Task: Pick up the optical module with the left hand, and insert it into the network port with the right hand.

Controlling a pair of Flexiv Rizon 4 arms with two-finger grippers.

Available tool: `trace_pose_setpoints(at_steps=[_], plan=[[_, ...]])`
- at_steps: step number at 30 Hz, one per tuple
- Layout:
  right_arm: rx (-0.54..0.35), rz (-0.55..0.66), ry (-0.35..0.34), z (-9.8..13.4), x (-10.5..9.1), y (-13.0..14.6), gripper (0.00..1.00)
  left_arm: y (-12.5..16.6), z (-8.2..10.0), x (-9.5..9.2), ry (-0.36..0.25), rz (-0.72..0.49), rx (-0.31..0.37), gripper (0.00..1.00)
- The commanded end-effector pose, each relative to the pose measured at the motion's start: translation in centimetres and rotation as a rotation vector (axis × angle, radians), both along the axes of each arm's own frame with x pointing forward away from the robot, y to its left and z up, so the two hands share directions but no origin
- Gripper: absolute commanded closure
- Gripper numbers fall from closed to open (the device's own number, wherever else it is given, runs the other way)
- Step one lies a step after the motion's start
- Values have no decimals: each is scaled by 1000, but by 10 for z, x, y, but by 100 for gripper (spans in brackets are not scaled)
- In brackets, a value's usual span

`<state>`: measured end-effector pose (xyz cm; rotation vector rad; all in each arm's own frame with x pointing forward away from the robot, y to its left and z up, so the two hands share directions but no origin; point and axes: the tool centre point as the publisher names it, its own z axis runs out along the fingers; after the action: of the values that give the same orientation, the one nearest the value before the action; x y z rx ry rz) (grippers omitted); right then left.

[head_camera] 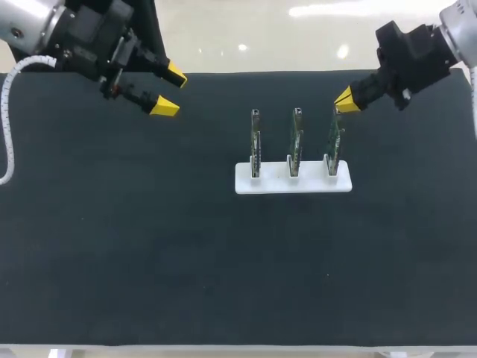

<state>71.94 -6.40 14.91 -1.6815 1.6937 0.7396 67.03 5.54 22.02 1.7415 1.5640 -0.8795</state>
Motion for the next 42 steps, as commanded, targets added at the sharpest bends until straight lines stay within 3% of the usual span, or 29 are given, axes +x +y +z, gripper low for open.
trace_pose_setpoints(at_steps=[1, 13, 37, 38, 39, 42], plan=[[4, -1, -2, -11, 1, 2, 100, -1, 0, 1, 1, -1, 4, 0], [-47, -15, 25, 36, 0, -3, 100, -1, 0, 1, 1, -1, 4, 0], [-110, -63, 69, 99, 2, -47, 100, -1, 0, 1, 1, -1, 4, 0], [-110, -63, 69, 99, 2, -47, 69, -1, 0, 1, 1, -1, 4, 0], [-110, -63, 69, 99, 2, -47, 0, -1, 0, 1, 1, -1, 4, 0], [-110, -63, 69, 99, 2, -47, 0, -1, 0, 1, 1, -1, 4, 0]])
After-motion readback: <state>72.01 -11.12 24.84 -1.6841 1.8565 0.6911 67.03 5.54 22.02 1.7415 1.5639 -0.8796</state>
